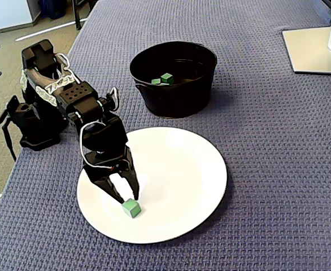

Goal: Pick up the items on the white plate and put them in the black container.

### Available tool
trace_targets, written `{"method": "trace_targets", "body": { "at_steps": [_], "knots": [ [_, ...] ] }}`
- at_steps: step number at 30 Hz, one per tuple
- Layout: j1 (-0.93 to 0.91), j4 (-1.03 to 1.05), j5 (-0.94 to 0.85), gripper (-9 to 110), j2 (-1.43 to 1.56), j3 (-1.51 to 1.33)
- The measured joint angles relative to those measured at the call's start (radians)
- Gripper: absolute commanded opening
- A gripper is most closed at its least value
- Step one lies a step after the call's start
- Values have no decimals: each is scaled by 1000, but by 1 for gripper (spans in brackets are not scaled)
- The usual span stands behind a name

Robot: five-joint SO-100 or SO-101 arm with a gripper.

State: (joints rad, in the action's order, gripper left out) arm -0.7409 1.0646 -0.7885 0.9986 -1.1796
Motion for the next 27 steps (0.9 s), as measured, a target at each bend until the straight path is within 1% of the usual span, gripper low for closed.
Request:
{"method": "trace_targets", "body": {
  "at_steps": [2,3,10,16,27],
  "knots": [
    [0,14,-20,19,12,12],
    [0,14,-32,19,18,15],
    [-18,12,-112,20,34,21],
    [-54,-25,-129,20,34,21],
    [-98,-120,-282,22,34,-17]
  ]
}}
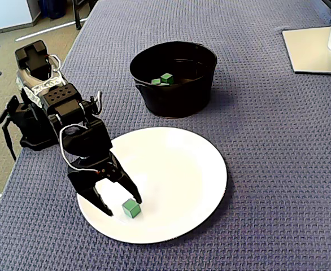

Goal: Pick up the items on the white plate and put them in the black container.

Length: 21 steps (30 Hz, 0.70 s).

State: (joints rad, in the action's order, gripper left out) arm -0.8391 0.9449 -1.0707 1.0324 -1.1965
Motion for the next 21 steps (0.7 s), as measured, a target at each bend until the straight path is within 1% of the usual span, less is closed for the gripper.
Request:
{"method": "trace_targets", "body": {
  "at_steps": [13,15,18,21],
  "knots": [
    [31,-167,-115,20,0,-163],
    [35,-172,-120,16,0,-172],
    [35,-173,-121,0,0,-176],
    [35,-173,-123,0,0,-176]
  ]
}}
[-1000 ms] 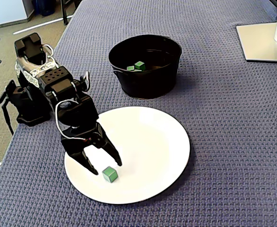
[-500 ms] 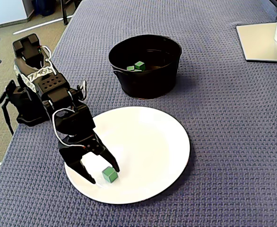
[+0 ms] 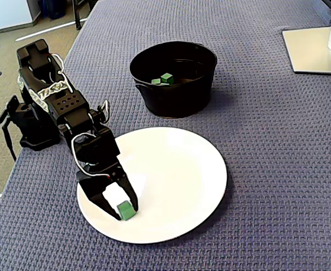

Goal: Pick up the items on the white plate and put them in the black container.

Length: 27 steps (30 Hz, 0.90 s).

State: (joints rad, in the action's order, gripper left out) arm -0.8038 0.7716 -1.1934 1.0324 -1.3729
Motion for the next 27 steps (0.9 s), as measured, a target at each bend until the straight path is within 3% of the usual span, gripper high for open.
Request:
{"method": "trace_targets", "body": {
  "at_steps": [5,9,12,16,21,27],
  "knots": [
    [9,89,78,0,48,6],
    [83,259,380,0,181,117],
    [224,489,653,0,305,276],
    [543,715,885,0,459,403],
    [980,744,1009,0,476,426],
    [1085,591,1039,0,454,189]
  ]
}}
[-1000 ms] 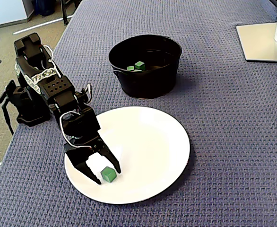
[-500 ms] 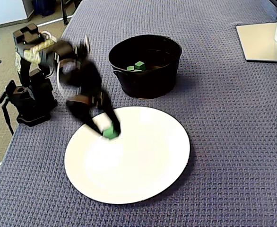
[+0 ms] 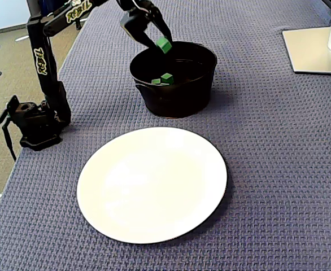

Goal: Pick up the items on the white plate and put them in the black container.

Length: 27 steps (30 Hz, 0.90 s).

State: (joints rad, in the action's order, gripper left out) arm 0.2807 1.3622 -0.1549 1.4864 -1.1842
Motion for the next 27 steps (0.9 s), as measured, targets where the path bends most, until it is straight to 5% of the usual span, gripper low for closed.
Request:
{"method": "trace_targets", "body": {
  "at_steps": [12,27],
  "knots": [
    [-34,-213,15,25,147,-287],
    [-163,184,-135,24,1117,-388]
  ]
}}
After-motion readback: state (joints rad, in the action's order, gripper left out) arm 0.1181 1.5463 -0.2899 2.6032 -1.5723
